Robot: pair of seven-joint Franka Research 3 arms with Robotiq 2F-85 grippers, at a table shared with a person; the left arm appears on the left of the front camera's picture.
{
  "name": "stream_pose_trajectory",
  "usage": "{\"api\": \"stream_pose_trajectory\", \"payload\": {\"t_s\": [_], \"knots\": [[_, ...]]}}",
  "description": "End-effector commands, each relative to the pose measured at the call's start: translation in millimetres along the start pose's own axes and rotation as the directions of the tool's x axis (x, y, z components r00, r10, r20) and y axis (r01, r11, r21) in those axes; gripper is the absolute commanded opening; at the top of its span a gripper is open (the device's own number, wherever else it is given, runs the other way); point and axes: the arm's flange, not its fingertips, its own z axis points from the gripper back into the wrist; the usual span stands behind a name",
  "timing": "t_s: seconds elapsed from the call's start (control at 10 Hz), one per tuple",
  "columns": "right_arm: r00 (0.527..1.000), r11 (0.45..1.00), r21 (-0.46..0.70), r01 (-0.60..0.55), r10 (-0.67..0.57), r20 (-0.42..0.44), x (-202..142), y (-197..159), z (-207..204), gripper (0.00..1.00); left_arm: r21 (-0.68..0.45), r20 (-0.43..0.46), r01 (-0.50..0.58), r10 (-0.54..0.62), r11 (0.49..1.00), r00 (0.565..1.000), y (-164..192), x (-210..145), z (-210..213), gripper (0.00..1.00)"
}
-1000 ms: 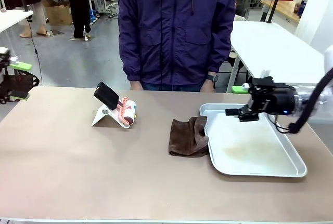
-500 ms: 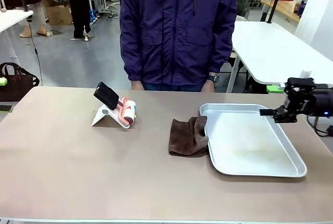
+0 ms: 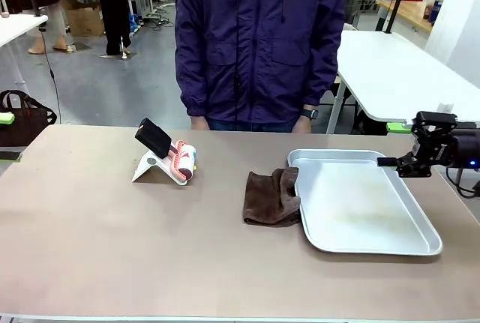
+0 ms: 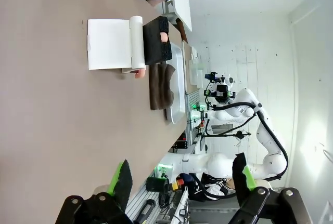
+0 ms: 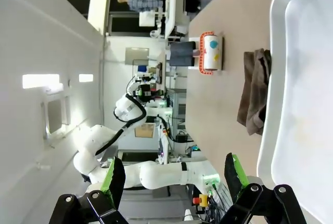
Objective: Clean the surface of the table.
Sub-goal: Return the Lint Roller and towel to their original positions.
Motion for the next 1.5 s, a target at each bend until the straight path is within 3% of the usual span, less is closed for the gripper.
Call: {"api": "stream_pose_trajectory", "payload": {"t_s": [0.0,1.4], "knots": [[1.0,1.0,0.004,-0.018,0.018,-0.013,-1.4,1.5,-0.8,1.0,-0.009,-0.001,0.007,-0.007,1.0,1.0,-3.9,-5.6,-0.6,1.0],[1.0,1.0,0.004,-0.018,0.018,-0.013,-1.4,1.5,-0.8,1.0,-0.009,-0.001,0.007,-0.007,1.0,1.0,-3.9,-5.6,-0.6,1.0]]}}
